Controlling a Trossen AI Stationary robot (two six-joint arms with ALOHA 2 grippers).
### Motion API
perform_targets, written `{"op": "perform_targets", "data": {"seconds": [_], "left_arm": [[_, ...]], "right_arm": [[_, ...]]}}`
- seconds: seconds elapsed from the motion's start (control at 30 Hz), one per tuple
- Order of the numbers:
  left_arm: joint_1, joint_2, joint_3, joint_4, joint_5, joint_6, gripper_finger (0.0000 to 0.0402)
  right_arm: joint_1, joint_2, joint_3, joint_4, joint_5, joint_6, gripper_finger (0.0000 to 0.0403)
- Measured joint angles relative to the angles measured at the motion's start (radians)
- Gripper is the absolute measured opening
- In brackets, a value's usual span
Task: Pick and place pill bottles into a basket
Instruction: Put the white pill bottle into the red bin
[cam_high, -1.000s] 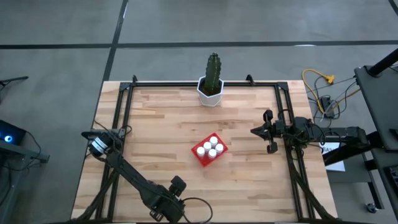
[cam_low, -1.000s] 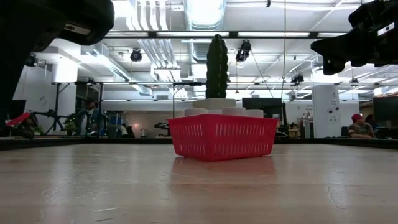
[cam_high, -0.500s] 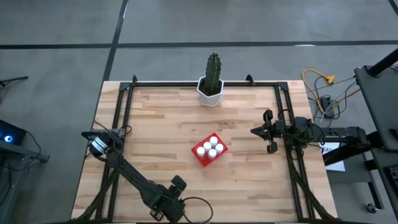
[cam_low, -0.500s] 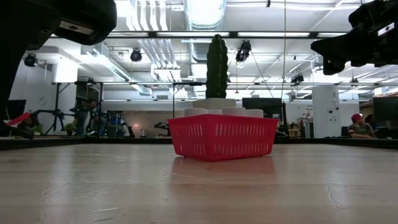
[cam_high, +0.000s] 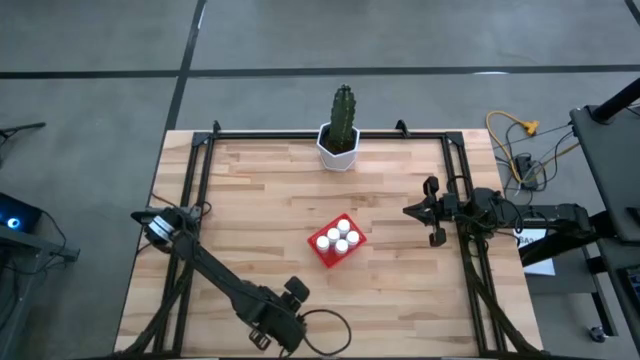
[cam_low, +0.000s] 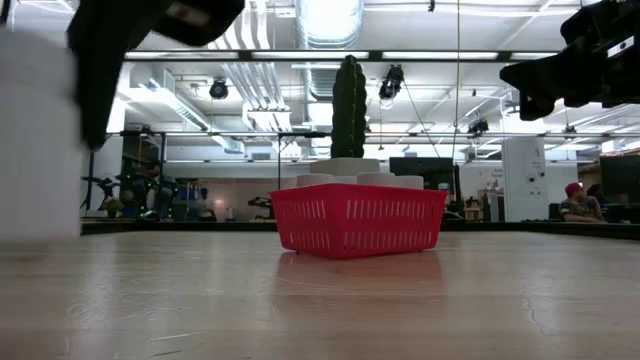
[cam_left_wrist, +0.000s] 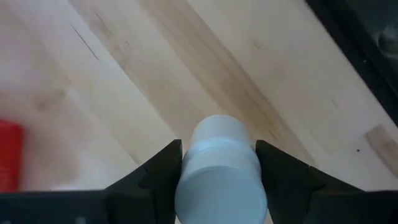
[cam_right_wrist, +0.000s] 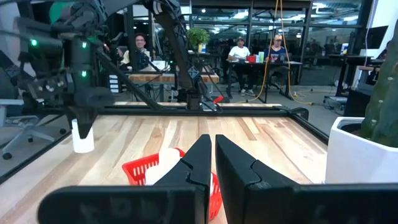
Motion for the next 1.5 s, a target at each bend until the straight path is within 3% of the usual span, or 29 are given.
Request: {"op": "perform_targets", "data": {"seconds": [0.57, 1.03, 1.5], "left_arm": [[0.198, -0.019, 0.131, -0.148, 0.0, 0.212, 0.017], [0.36, 0.092, 0.303, -0.248, 0.0, 0.338, 0.0171], [0.412, 0.165, 0.423, -0.289, 0.007, 0.419, 0.0171]], "right_arm": [[0.0, 0.0, 0.0, 0.0, 0.0, 0.002, 0.0013], [0.0, 0.0, 0.0, -0.001, -0.001, 0.001, 0.0013], [0.0, 0.0, 0.0, -0.002, 0.0, 0.0, 0.0013]]}}
